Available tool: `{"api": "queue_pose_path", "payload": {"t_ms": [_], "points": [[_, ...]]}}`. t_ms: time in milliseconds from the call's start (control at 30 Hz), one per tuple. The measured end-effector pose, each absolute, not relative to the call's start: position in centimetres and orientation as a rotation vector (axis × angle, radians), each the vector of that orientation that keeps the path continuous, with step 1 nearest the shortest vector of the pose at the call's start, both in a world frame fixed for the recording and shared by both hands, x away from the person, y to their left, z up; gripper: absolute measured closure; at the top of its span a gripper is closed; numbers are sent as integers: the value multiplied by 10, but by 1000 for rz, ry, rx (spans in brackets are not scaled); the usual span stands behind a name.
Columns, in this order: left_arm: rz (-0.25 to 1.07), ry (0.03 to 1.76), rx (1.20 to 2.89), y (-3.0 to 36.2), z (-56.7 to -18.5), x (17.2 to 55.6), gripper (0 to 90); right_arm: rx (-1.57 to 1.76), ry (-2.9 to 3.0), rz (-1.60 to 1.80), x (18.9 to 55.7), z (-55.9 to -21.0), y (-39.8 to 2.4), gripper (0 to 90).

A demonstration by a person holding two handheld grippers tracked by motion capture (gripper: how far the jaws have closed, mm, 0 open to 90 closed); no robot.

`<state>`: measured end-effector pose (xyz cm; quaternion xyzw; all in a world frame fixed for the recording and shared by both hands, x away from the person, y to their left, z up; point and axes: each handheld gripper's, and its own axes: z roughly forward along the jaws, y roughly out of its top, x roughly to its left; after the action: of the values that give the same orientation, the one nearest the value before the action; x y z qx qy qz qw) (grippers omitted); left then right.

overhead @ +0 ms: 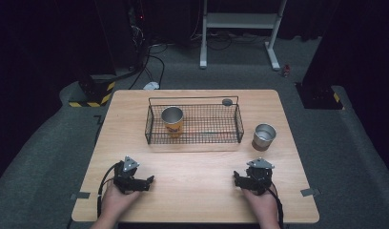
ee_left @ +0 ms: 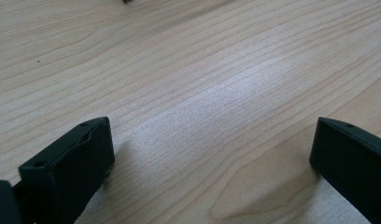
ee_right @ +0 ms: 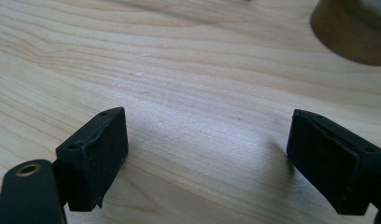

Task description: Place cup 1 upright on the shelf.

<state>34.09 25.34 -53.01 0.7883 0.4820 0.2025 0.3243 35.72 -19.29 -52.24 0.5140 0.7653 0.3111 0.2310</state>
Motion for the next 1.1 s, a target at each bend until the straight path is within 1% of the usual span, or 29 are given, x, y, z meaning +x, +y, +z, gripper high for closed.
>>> {"api": "queue_pose_path", "payload": {"t_ms": [100,367,800,1100], "points": [[551,1289,2051,251,-530,342,1,1414,2083,889,356,-517,-198,133],[563,1288,2056,250,-530,345,3,1401,2050,941,358,-509,-211,135],[554,1306,2038,246,-531,345,8,1425,1974,970,367,-501,-232,126],[556,1314,2036,244,-531,346,2,1419,1945,965,376,-497,-239,122]]}}
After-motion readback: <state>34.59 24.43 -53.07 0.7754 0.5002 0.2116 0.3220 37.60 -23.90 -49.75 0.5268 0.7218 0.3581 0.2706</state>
